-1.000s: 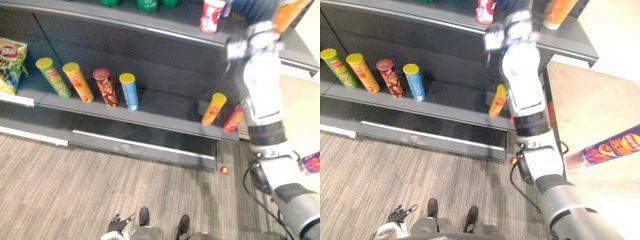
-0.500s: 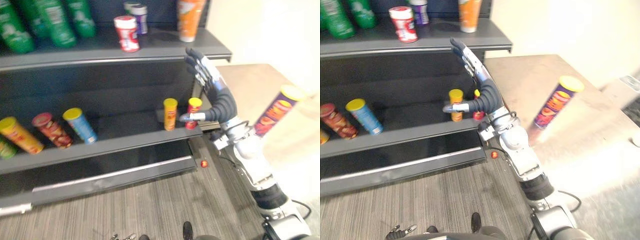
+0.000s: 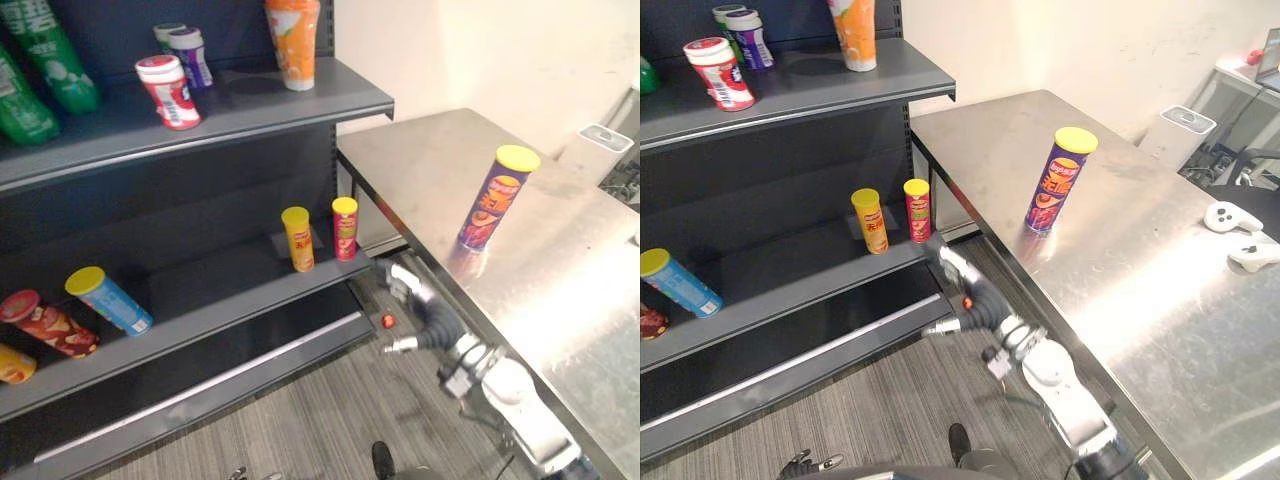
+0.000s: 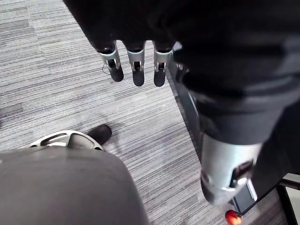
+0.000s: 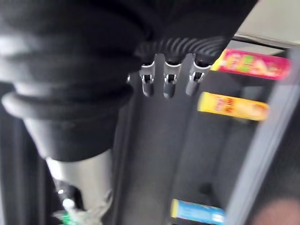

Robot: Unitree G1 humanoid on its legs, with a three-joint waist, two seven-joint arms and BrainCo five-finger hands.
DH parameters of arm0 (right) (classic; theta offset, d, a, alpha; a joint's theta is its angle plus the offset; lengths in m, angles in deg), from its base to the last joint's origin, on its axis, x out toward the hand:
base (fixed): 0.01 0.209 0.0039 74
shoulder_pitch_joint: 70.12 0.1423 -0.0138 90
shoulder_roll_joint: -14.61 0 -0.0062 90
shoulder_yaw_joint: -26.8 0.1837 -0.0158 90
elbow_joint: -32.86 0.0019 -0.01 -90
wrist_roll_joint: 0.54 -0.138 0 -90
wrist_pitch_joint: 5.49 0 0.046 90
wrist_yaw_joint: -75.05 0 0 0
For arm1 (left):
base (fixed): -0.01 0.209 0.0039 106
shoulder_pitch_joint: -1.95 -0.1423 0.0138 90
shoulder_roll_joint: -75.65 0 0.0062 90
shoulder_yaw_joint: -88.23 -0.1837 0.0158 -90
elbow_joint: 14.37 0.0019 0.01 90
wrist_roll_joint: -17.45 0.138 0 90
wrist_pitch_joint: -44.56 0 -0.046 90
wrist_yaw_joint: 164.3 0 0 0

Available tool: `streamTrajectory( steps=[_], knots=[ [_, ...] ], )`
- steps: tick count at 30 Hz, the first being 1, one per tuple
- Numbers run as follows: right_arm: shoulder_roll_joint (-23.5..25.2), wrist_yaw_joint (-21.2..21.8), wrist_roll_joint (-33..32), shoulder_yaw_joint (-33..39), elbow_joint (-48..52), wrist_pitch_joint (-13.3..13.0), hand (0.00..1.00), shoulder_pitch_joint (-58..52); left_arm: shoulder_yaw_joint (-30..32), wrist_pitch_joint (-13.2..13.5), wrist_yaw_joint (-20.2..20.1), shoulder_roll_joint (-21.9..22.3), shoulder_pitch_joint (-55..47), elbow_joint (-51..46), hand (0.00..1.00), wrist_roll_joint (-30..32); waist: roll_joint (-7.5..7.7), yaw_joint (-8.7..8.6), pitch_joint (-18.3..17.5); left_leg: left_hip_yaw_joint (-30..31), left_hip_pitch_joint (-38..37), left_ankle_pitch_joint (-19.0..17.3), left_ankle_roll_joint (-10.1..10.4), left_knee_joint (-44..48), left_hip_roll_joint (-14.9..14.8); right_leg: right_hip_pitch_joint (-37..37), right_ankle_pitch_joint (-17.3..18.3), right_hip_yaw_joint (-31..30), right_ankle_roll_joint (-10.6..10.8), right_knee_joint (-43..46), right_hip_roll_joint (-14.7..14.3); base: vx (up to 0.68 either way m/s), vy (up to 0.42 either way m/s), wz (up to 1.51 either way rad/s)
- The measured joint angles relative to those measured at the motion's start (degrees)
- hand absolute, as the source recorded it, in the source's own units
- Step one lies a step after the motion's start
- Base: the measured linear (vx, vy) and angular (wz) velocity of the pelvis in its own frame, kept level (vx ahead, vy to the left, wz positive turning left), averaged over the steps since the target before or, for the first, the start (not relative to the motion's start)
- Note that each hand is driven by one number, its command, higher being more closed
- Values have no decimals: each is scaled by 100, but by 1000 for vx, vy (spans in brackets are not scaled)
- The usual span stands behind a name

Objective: Put the gum and the chips on the shelf.

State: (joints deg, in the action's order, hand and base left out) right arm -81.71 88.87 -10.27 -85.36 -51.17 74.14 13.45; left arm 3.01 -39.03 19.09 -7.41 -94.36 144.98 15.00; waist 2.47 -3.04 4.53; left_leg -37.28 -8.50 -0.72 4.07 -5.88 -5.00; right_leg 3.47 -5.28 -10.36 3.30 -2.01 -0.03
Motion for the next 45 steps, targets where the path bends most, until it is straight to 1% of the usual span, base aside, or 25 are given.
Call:
streamTrajectory(
  steps=[1,3,6,8,9,10,11,14,15,17,19,20,22,27,31,33,35,36,38,40,41,42,43,44,45],
  knots=[
    [80,17,89,11,-198,27,0,-82,0,2,-5,2,10,16,0,55,-11,-5,-6,45,9,-11,3,0,8,-13,11,57,-4,2,21,-58,-10,40],
    [413,-12,621,81,-956,55,0,-299,8,-1,-8,34,11,18,0,153,-60,7,-21,191,37,-16,-4,-1,42,-52,65,188,-4,7,87,-48,-9,35],
    [749,-95,1024,284,-1823,57,0,-411,13,-10,-5,70,-9,16,0,157,-109,15,-45,349,44,-21,-10,-2,69,-97,108,354,-5,12,148,-43,-9,32],
    [1056,-242,1456,669,-2840,90,0,-406,38,-20,15,104,-3,8,0,242,-145,36,-46,500,51,-36,-35,-3,103,-171,136,474,13,5,204,-34,-7,33],
    [1119,-304,1524,787,-3097,123,0,-406,68,-24,18,115,-3,4,0,302,-153,37,-49,532,56,-39,-40,-3,113,-172,149,527,22,9,221,-31,-2,30],
    [1229,-428,1614,1032,-3635,194,0,-384,160,-29,28,147,-3,-4,0,349,-167,76,-58,585,80,-46,-50,-3,131,-175,159,572,27,11,245,-31,1,27],
    [1307,-594,1697,1246,-4176,256,0,-365,198,-38,31,158,4,-5,0,372,-178,134,-70,659,146,-47,-53,-3,152,-177,165,648,35,2,277,-15,3,27],
    [1452,-927,1932,1964,-5460,320,0,-201,262,-39,46,192,0,-112,0,372,-188,170,-73,836,198,-24,-82,-3,193,-186,198,819,69,6,344,24,4,31],
    [1449,-1000,2028,2046,-5655,342,0,-123,275,-42,46,192,-13,-109,0,372,-187,167,-73,865,199,-24,-85,-3,199,-196,203,852,78,7,355,19,6,29],
    [1433,-1251,2163,2532,-6548,412,0,53,361,-48,64,218,-15,-108,0,370,-187,189,-65,1063,153,-34,-104,-3,230,-322,252,1036,129,4,413,29,15,43],
    [1483,-1368,2320,2922,-7075,489,0,48,440,-46,75,236,-7,-111,0,371,-183,214,-64,1163,103,-51,-128,-2,238,-429,302,1169,114,6,438,50,21,34],
    [1569,-1457,2370,3236,-7226,513,0,51,472,-47,78,243,-21,-110,0,371,-184,222,-56,1178,94,-61,-140,-3,241,-448,313,1190,119,-1,443,61,14,16],
    [1624,-1504,2470,3535,-7229,550,0,29,472,-47,79,244,-29,-109,0,376,-188,221,-8,1219,78,-70,-151,-2,252,-472,334,1214,134,-2,451,42,-1,6],
    [1723,-1561,2469,4099,-7235,671,0,-4,564,-44,67,273,-50,-109,0,374,-203,217,27,1363,59,-96,-173,-2,280,-567,409,1392,147,-2,499,31,-1,16],
    [1826,-1592,2404,4383,-7231,675,0,-39,596,-42,57,277,-49,-109,0,370,-187,205,71,1440,40,-114,-183,-1,299,-611,440,1459,167,5,520,27,0,10],
    [1837,-1587,2225,4439,-7231,679,0,-57,595,-42,54,277,-48,-110,0,360,-153,193,106,1436,28,-114,-185,0,311,-599,474,1456,183,63,535,16,7,-1],
    [1866,-1587,2018,4517,-7206,666,0,-63,591,-41,42,271,0,-112,0,352,-169,169,241,1358,-82,-122,-208,17,321,-538,614,1393,205,371,555,25,28,-12],
    [1881,-1585,1967,4583,-7203,663,0,-63,592,-40,41,270,40,-117,0,352,-114,173,289,1245,-87,-129,-218,21,330,-430,649,1301,217,512,556,-7,45,-47],
    [1938,-1583,1857,4664,-7157,644,0,-51,614,-37,41,257,53,-119,0,356,-81,176,403,815,-71,-169,-266,35,346,-113,630,938,244,741,510,-32,41,-87],
    [2004,-1585,1815,4772,-7099,645,0,-87,692,-37,42,239,74,-119,0,357,-47,161,525,473,-80,-234,-266,36,339,21,538,844,278,704,493,-73,9,-96],
    [2090,-1588,1797,4948,-7046,670,0,-136,773,-38,52,236,119,-170,0,357,-52,179,574,166,-49,-211,-343,38,299,120,635,1224,170,684,618,-86,-2,-101],
    [2119,-1591,1759,5020,-7015,670,0,-154,826,-41,59,250,116,-182,0,358,-76,181,621,27,-44,-221,-356,38,242,164,698,1668,53,781,734,-70,13,-116],
    [2150,-1613,1702,5093,-6988,665,0,-174,873,-55,63,267,123,-202,0,356,-101,180,691,-240,-49,-254,-329,67,78,244,817,2614,-176,1093,948,2,-1,-124],
    [2155,-1641,1642,5107,-6986,665,0,-190,890,-69,63,251,131,-225,0,356,-105,189,730,-515,-20,-359,-271,301,-145,224,865,3469,-254,1431,1147,31,-11,-128],
    [2145,-1641,1644,5101,-6986,665,0,-202,902,-76,60,236,133,-225,0,354,-93,196,719,-670,2,-406,-234,417,-248,209,886,3850,-285,1585,1239,83,-53,-131]
  ],
)
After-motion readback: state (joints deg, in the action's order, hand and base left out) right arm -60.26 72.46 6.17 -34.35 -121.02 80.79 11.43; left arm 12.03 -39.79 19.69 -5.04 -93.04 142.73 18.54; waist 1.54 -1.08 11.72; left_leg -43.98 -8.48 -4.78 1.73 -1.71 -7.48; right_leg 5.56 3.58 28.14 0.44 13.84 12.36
